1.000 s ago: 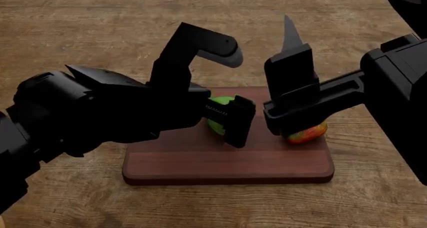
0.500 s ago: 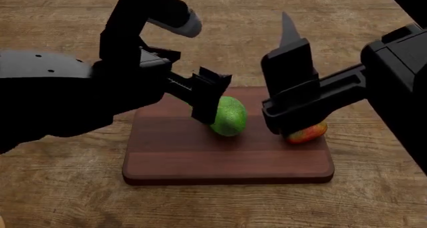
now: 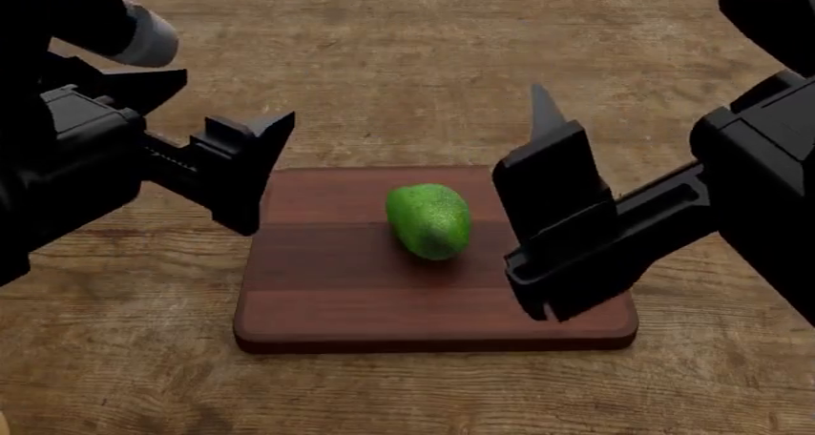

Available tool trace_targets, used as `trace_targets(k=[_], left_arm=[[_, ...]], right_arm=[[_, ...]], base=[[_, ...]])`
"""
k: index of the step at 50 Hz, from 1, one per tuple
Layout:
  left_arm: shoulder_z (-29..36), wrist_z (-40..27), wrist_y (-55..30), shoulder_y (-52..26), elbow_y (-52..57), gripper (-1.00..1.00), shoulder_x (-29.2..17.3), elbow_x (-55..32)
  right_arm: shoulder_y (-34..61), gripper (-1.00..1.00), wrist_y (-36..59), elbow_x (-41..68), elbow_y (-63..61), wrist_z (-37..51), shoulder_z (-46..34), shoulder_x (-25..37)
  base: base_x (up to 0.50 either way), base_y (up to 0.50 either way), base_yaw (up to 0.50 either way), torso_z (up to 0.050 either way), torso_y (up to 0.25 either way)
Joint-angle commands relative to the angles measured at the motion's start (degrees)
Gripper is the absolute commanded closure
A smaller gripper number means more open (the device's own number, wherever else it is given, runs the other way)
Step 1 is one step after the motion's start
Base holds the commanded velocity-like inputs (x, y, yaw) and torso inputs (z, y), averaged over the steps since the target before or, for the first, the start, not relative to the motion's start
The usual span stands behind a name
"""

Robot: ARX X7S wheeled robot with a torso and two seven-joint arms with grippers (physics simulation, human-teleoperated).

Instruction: Place the avocado, onion, tomato and bell pepper on the cutting board.

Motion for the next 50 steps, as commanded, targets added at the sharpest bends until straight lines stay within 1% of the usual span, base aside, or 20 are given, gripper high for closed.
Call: trace_targets(k=[1, 5, 11, 15, 22, 33, 43, 50], left_arm=[[-1.46, -3.5, 1.23, 0.26, 7.05, -1.0, -7.45, -0.36], [-1.7, -3.88, 1.25, 0.16, 7.31, -1.0, -8.42, -0.39], [-1.56, -3.95, 1.66, 0.78, 6.2, -1.0, -8.4, 0.32], [-1.9, -3.91, 1.43, 0.21, 5.91, -1.0, -8.33, 0.09], [-2.31, -4.06, 1.19, -0.32, 5.82, -1.0, -8.55, -0.26], [-2.76, -4.18, 1.35, -0.3, 5.5, -1.0, -8.69, -0.45], [-2.98, -3.78, 0.61, -1.18, 4.03, -1.0, -7.63, -0.47], [-3.09, -3.68, 0.48, -1.2, 3.42, -1.0, -7.2, -0.54]], right_arm=[[6.68, -1.0, 2.4, 10.73, 1.59, 4.31, -4.4, 1.09], [9.67, -1.0, 2.43, 15.41, 2.2, 6.6, -6.77, 0.74], [12.91, -1.0, 1.8, 23.11, 1.78, 9.37, -10.34, 1.26], [14.06, -1.0, 2.39, 26.18, 1.44, 8.97, -11.16, 1.2], [12.02, -1.0, 3.18, 27.3, 0.05, 4.49, -8.83, 2.27], [12.38, -1.0, 6.34, 30.76, 0.82, 1.71, -9.77, 2.79], [14.06, -1.0, 7.57, 33.17, 2.08, 3.55, -13.21, 3.86], [14.87, -1.0, 7.44, 35.88, 1.57, 6.11, -16.86, 5.85]], base=[[0.0, 0.0, 0.0, 0.0, 0.0], [0.0, 0.0, 0.0, 0.0, 0.0], [0.0, 0.0, 0.0, 0.0, 0.0], [0.0, 0.0, 0.0, 0.0, 0.0], [0.0, 0.0, 0.0, 0.0, 0.0], [0.0, 0.0, 0.0, 0.0, 0.0], [0.0, 0.0, 0.0, 0.0, 0.0], [0.0, 0.0, 0.0, 0.0, 0.0]])
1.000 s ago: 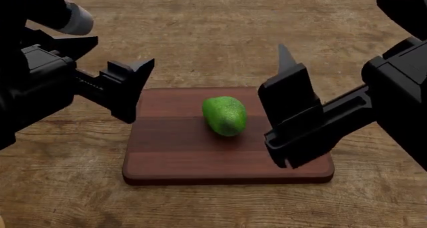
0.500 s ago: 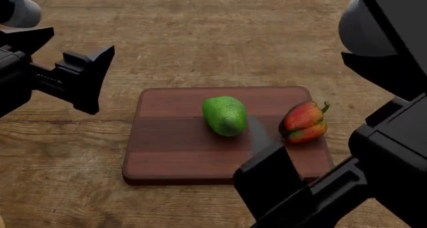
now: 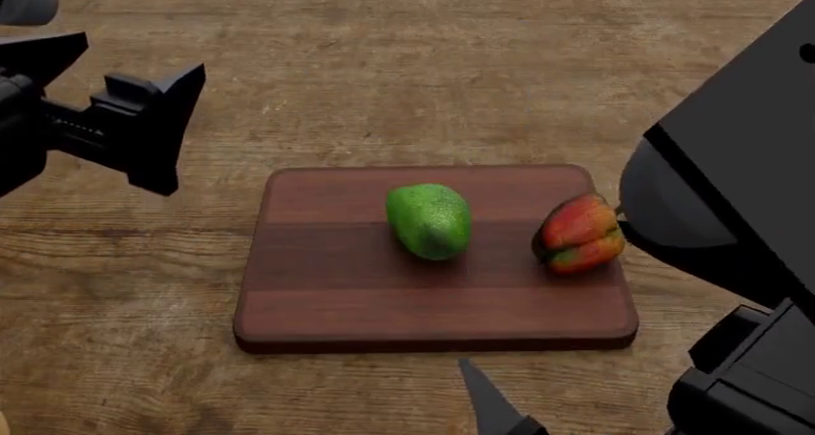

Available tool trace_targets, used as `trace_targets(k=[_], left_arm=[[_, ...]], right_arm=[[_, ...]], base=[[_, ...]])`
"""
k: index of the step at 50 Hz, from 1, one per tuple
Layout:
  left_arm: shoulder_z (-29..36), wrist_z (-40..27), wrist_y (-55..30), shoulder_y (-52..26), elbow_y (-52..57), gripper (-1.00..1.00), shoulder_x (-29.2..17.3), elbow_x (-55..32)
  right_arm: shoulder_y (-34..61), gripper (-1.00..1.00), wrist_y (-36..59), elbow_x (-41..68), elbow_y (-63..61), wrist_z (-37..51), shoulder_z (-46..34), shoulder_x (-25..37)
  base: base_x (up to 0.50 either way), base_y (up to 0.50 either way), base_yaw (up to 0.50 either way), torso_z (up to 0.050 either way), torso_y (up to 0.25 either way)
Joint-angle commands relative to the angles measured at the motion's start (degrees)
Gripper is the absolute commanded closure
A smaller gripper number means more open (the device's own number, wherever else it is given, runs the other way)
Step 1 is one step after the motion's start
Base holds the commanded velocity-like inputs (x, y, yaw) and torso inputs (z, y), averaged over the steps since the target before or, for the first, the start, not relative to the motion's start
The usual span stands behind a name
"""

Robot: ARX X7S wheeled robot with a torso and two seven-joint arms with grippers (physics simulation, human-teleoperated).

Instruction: Place the avocado, onion, tomato and bell pepper on the cutting board.

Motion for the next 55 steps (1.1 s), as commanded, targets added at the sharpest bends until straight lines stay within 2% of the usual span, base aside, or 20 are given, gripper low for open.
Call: trace_targets(k=[1, 17, 28, 55], left_arm=[[-0.33, 0.15, -0.46, -0.52, -1.01, -1.0, 0.62, -0.23], [-0.73, 0.18, -0.89, -0.91, -1.31, -1.0, 0.89, -0.36], [-0.62, 0.28, -0.67, -0.09, -1.46, -1.0, 0.66, 0.07], [-0.81, -0.04, -1.1, 0.2, -1.52, -1.0, 0.56, 0.47]], right_arm=[[1.3, -1.0, 0.58, 4.03, -0.03, 2.17, -4.29, 2.1], [2.3, -1.0, 2.86, 8.39, -2.47, 3.53, -8.49, 4.18], [-10.22, -1.0, 2.63, -5.53, -4.14, -5.56, -0.71, 4.83], [-28.92, -1.0, -3.01, -23.21, -7.71, -19.87, 7.18, 6.28]], base=[[0.0, 0.0, 0.0, 0.0, 0.0], [0.0, 0.0, 0.0, 0.0, 0.0], [0.0, 0.0, 0.0, 0.0, 0.0], [0.0, 0.0, 0.0, 0.0, 0.0]])
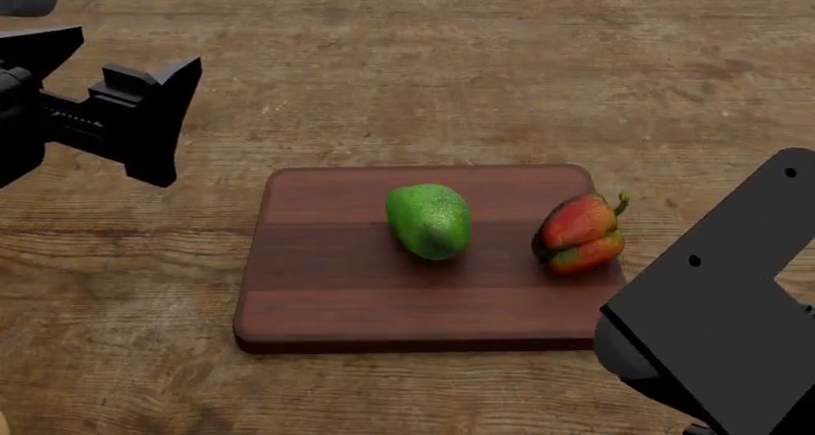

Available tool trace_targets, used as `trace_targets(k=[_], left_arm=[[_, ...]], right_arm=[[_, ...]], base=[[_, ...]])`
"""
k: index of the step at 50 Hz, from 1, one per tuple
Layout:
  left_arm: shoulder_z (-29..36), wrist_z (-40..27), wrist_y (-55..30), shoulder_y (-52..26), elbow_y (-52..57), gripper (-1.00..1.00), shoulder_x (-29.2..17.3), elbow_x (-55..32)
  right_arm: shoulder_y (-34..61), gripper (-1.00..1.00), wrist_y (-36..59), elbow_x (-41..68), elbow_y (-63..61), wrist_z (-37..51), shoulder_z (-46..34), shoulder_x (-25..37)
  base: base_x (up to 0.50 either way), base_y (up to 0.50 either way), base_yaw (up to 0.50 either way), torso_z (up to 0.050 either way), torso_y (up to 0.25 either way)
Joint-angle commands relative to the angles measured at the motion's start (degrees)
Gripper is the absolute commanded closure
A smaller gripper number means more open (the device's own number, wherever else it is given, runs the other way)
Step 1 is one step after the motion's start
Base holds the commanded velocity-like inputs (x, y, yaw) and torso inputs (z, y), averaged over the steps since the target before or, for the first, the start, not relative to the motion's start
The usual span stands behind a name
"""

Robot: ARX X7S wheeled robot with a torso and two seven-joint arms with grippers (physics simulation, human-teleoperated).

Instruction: Place the avocado, onion, tomato and bell pepper on the cutting board.

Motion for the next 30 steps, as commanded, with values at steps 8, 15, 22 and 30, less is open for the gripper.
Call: trace_targets(k=[8, 15, 22, 30], left_arm=[[-0.19, -0.14, -0.17, 0.28, 0.0, -1.0, -0.13, 0.22], [-0.32, -0.27, -0.43, 0.05, -0.15, -1.0, 0.02, 0.23], [-0.33, -0.46, -0.38, 0.36, 0.18, -1.0, -0.08, 0.37], [-0.32, -0.49, -0.31, 0.74, 0.26, -1.0, -0.17, 0.62]], right_arm=[[-10.91, -1.0, -4.28, -11.11, -1.76, -8.42, 3.92, -0.45], [-14.39, -1.0, -5.47, -14.12, -2.63, -10.98, 4.47, -0.1], [-19.65, -1.0, -8.2, -18.18, -3.87, -13.66, 4.76, 0.13], [-23.28, -1.0, -9.99, -21.36, -4.37, -15.55, 4.8, 0.56]], base=[[0.0, 0.0, 0.0, 0.0, 0.0], [0.0, 0.0, 0.0, 0.0, 0.0], [0.0, 0.0, 0.0, 0.0, 0.0], [0.0, 0.0, 0.0, 0.0, 0.0]])
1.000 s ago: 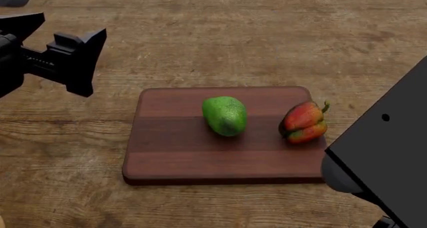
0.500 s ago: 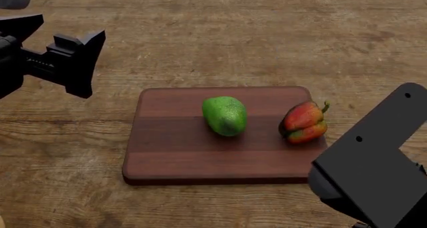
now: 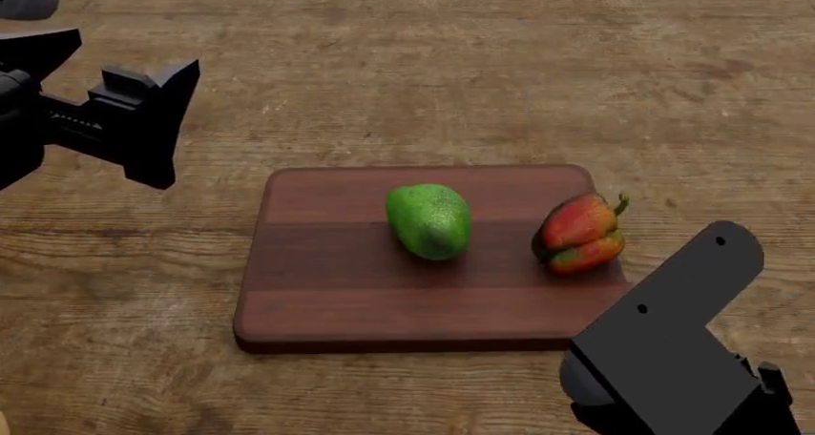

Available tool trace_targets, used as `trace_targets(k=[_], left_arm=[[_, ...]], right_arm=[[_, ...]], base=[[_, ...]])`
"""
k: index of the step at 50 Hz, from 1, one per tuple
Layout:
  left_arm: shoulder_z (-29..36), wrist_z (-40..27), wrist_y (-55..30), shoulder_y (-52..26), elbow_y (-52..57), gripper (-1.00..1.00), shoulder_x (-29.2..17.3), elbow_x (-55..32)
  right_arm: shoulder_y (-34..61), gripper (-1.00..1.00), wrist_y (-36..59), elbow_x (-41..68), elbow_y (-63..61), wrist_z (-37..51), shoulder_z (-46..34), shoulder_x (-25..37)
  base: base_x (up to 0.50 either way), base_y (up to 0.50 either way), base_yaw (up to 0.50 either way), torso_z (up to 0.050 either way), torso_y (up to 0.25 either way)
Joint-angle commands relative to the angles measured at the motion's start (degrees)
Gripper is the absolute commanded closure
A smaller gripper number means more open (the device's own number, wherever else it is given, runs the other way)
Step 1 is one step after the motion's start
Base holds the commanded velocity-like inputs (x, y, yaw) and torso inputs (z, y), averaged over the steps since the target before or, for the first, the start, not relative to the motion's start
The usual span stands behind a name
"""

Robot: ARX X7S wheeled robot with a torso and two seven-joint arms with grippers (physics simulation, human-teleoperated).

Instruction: Place the avocado, onion, tomato and bell pepper on the cutting board.

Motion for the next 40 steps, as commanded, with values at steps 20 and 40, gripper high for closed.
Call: trace_targets(k=[20, 40], left_arm=[[-0.21, -0.29, -0.02, 0.86, 0.37, -1.0, -0.19, 0.34], [-0.6, -0.42, -0.5, 0.66, 0.52, -1.0, -0.05, 0.13]], right_arm=[[-10.72, -1.0, -5.11, -10.55, 0.35, -6.34, -0.24, -0.55], [-13.76, 1.0, -6.86, -11.73, -0.39, -6.46, -1.05, -0.7]], base=[[0.0, 0.0, 0.0, 0.0, 0.0], [0.0, 0.0, 0.0, 0.0, 0.0]])
